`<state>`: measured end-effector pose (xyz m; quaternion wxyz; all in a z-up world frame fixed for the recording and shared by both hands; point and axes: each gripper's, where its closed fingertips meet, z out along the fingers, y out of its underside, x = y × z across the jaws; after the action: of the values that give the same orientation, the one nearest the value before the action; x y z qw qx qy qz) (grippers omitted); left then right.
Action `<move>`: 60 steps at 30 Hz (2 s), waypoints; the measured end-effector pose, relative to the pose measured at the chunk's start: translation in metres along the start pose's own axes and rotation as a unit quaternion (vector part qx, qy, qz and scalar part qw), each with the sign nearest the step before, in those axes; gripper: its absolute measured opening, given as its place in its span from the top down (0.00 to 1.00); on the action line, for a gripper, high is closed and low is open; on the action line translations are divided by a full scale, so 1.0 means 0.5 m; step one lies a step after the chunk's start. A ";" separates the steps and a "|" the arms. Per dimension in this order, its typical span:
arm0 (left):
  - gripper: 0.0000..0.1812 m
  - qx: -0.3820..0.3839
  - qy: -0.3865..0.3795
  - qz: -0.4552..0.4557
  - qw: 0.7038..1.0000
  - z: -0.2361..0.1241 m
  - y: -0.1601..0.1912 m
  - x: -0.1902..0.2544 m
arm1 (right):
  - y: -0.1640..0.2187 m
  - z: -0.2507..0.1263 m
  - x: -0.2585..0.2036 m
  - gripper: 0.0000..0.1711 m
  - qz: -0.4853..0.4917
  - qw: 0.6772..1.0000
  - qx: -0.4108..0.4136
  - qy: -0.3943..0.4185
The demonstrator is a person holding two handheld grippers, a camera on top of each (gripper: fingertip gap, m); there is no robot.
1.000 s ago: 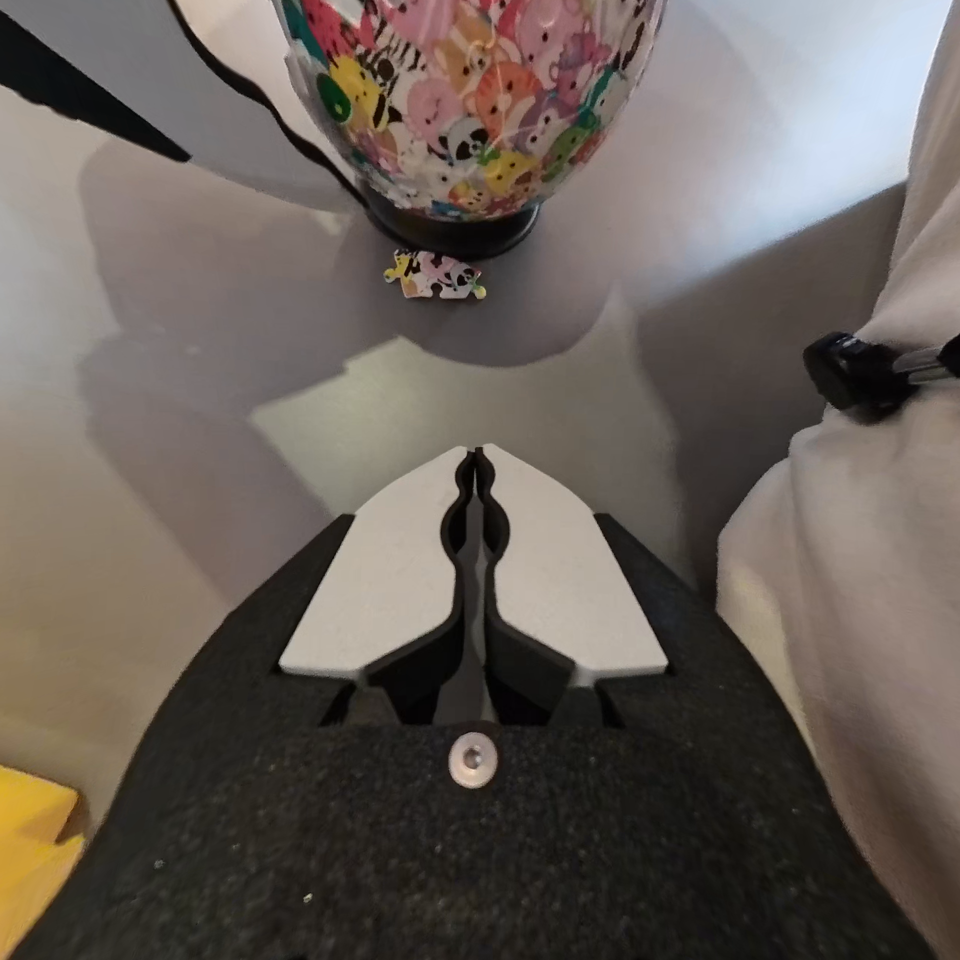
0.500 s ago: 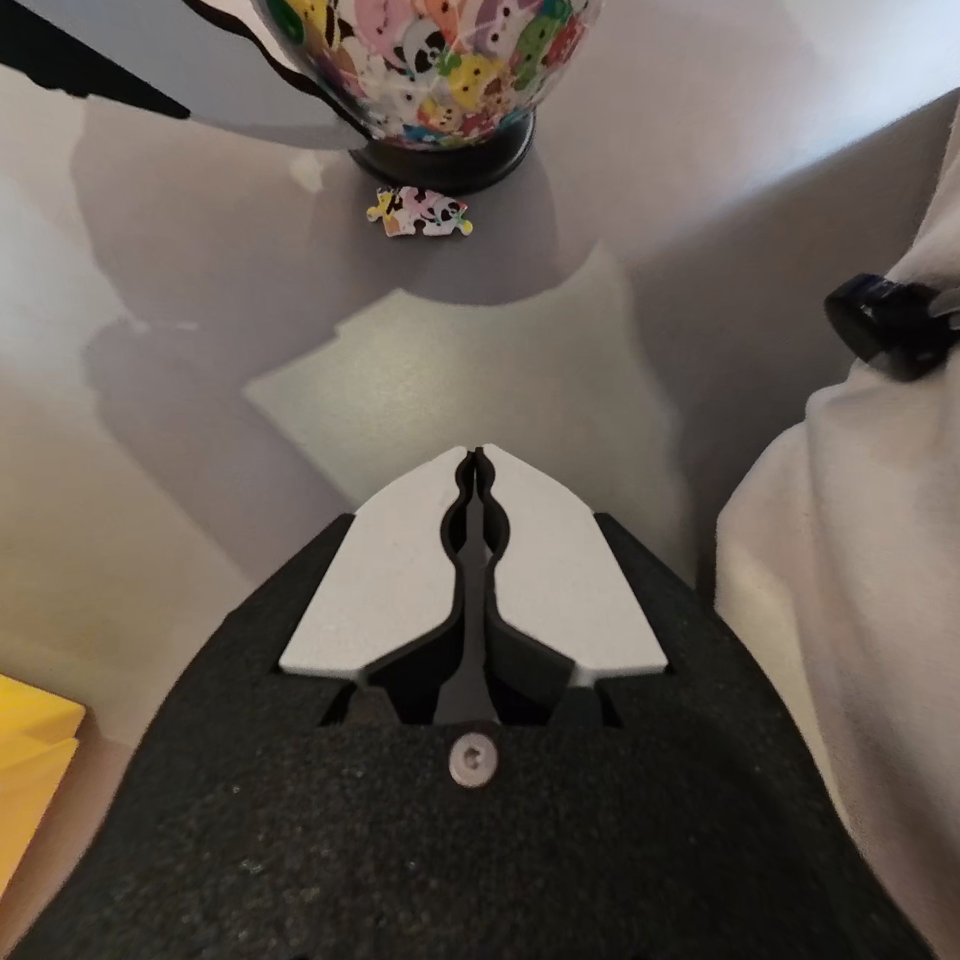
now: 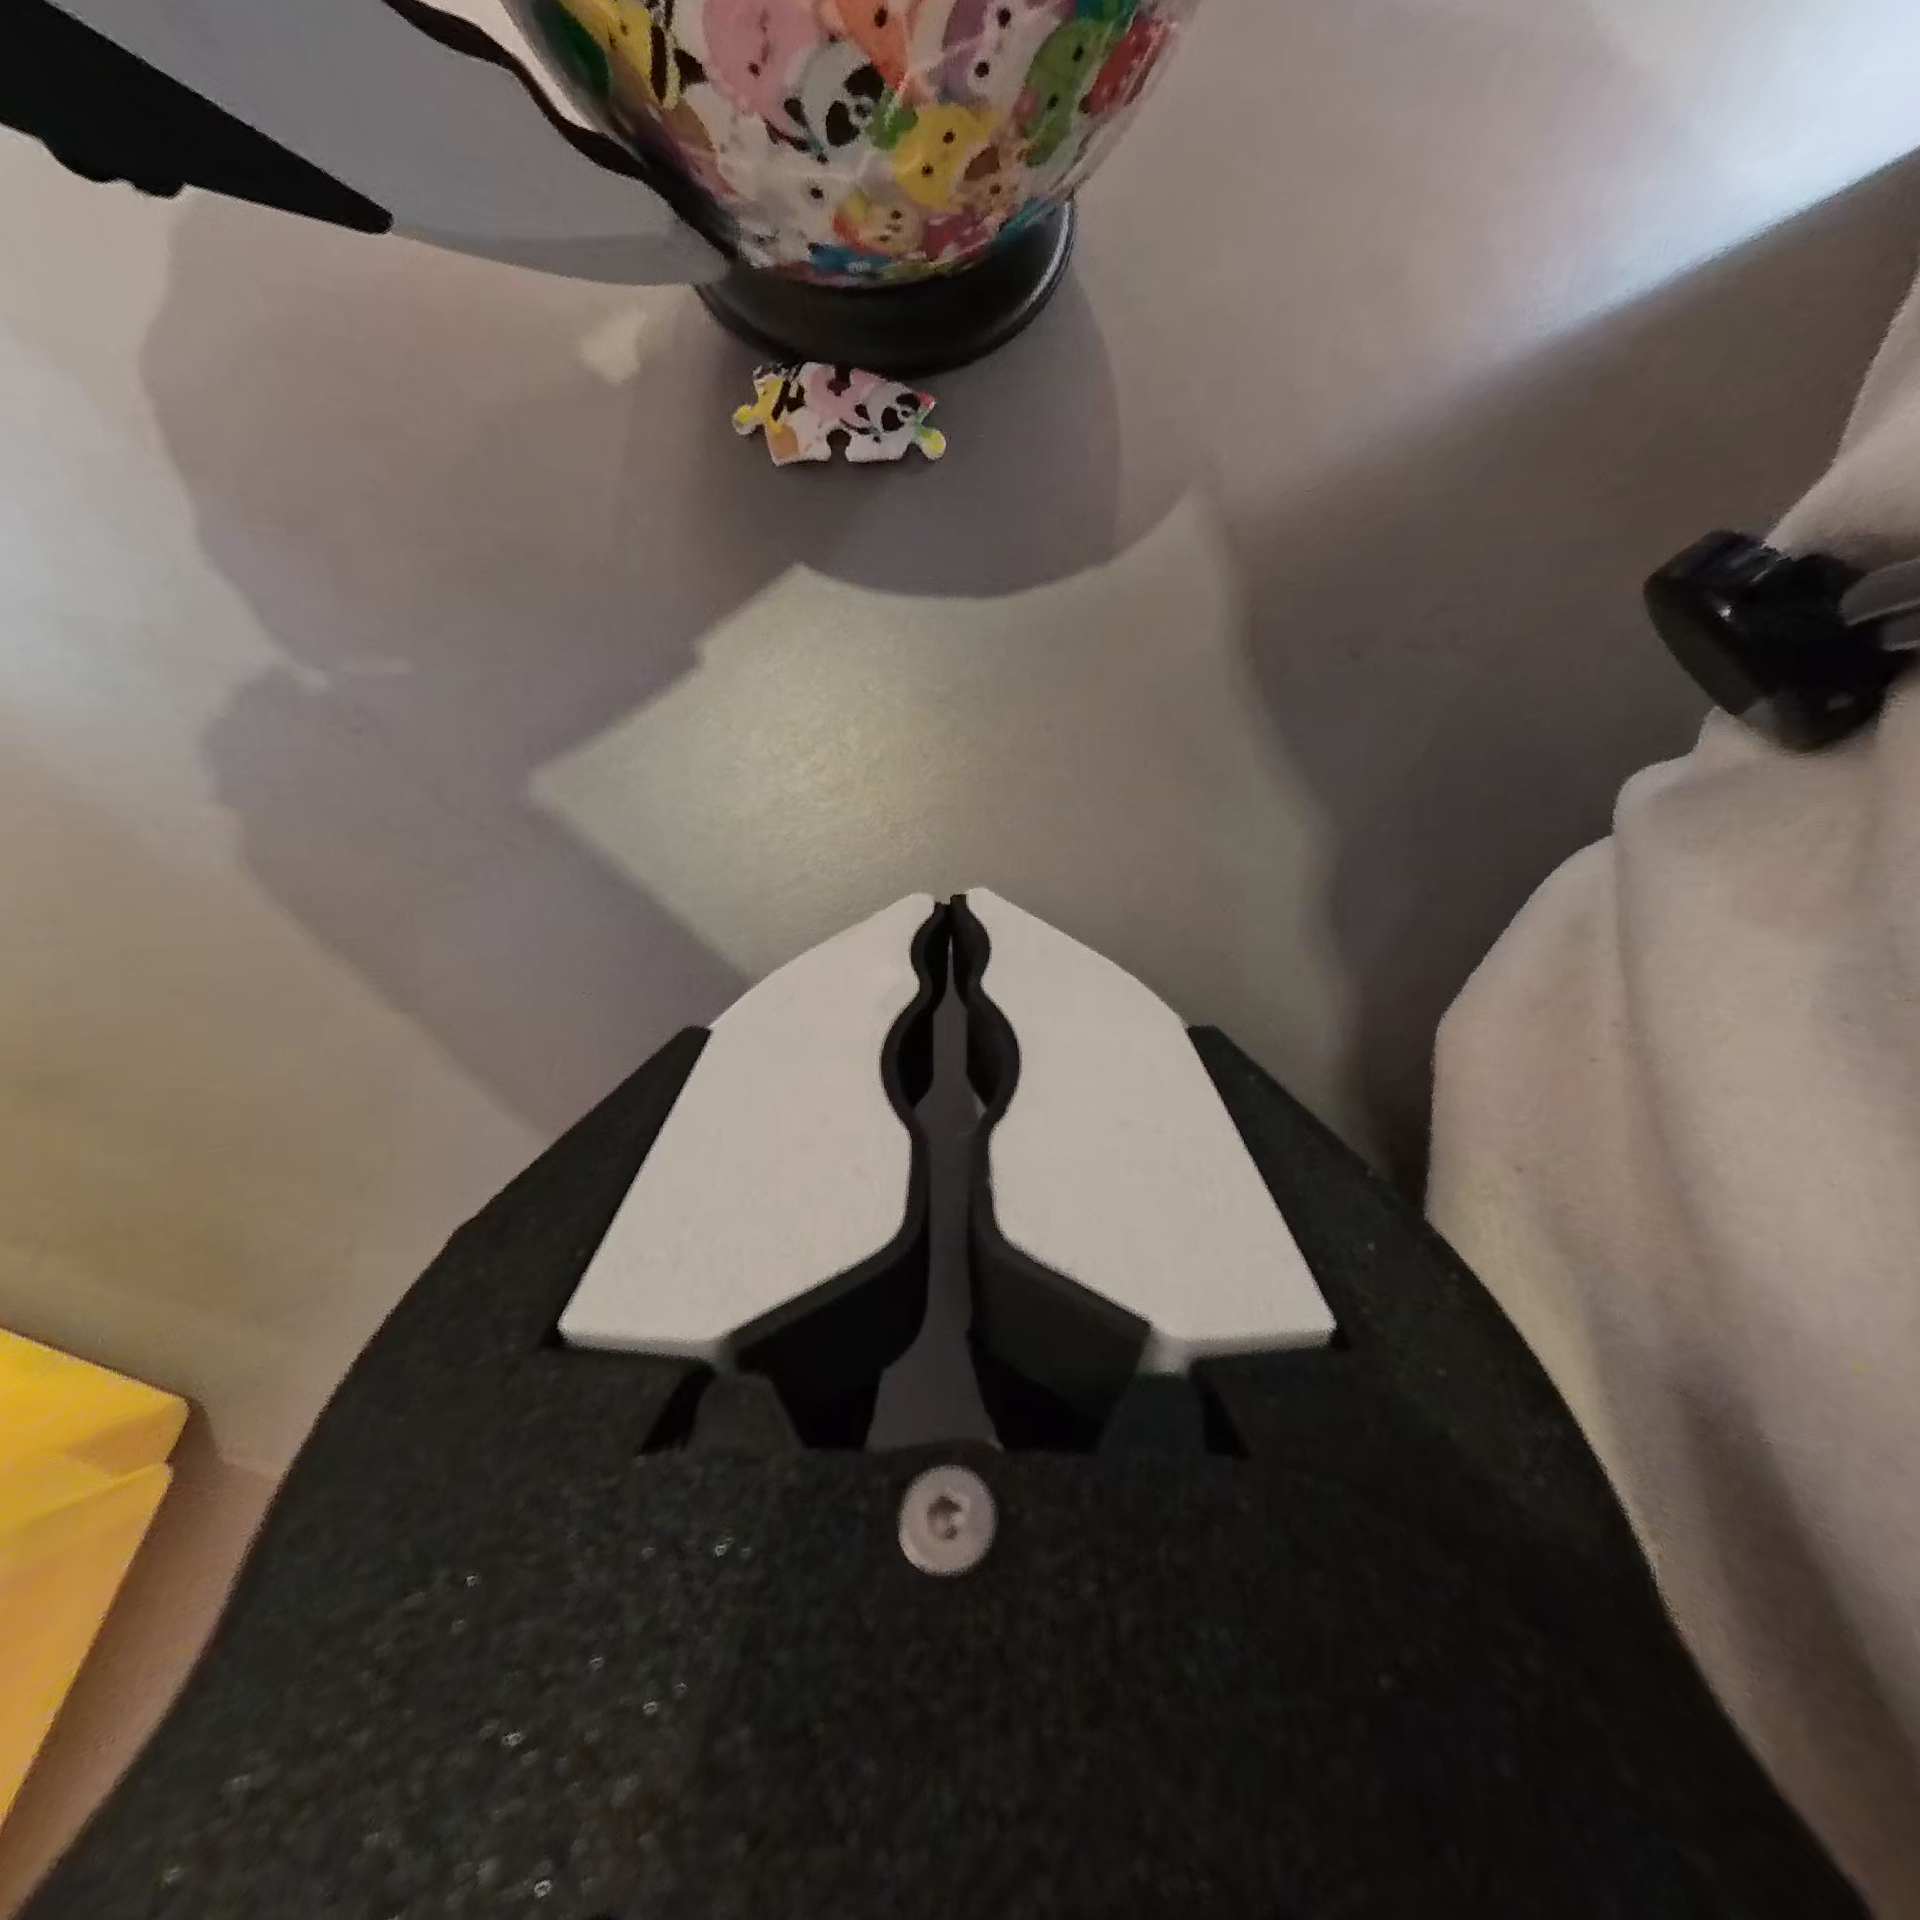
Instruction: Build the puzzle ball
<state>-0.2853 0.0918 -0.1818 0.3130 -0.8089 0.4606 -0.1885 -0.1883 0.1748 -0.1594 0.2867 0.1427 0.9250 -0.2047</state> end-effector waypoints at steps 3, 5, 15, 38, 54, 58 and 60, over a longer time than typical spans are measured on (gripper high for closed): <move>1.00 0.001 -0.001 0.000 1.000 -0.001 -0.002 0.001 | 0.004 0.000 0.004 0.88 0.001 1.000 -0.005 0.012; 1.00 0.001 -0.002 0.000 1.000 -0.002 -0.002 0.002 | 0.007 -0.001 0.006 0.88 0.001 1.000 -0.006 0.023; 1.00 0.000 -0.005 0.004 1.000 -0.002 -0.006 0.007 | 0.023 0.001 0.008 0.91 0.024 0.998 -0.006 0.059; 0.72 0.135 0.008 -0.069 0.988 0.033 -0.149 -0.031 | 0.023 -0.236 -0.175 0.74 0.313 0.793 0.177 0.492; 0.78 -0.003 0.025 0.049 0.998 0.185 -0.168 -0.027 | -0.142 -0.002 -0.356 0.81 0.322 0.497 0.506 0.627; 0.78 0.001 0.016 0.036 0.999 0.174 -0.156 -0.008 | -0.152 0.006 -0.352 0.82 0.318 0.490 0.522 0.621; 0.78 0.000 0.010 0.032 0.999 0.161 -0.141 0.001 | -0.160 0.011 -0.334 0.82 0.321 0.490 0.528 0.615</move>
<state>-0.1933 0.1447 -0.1929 0.3140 -0.7921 0.4892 -0.1861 -0.0835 0.0780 -0.0413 -0.4380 0.6439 0.4760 -0.4087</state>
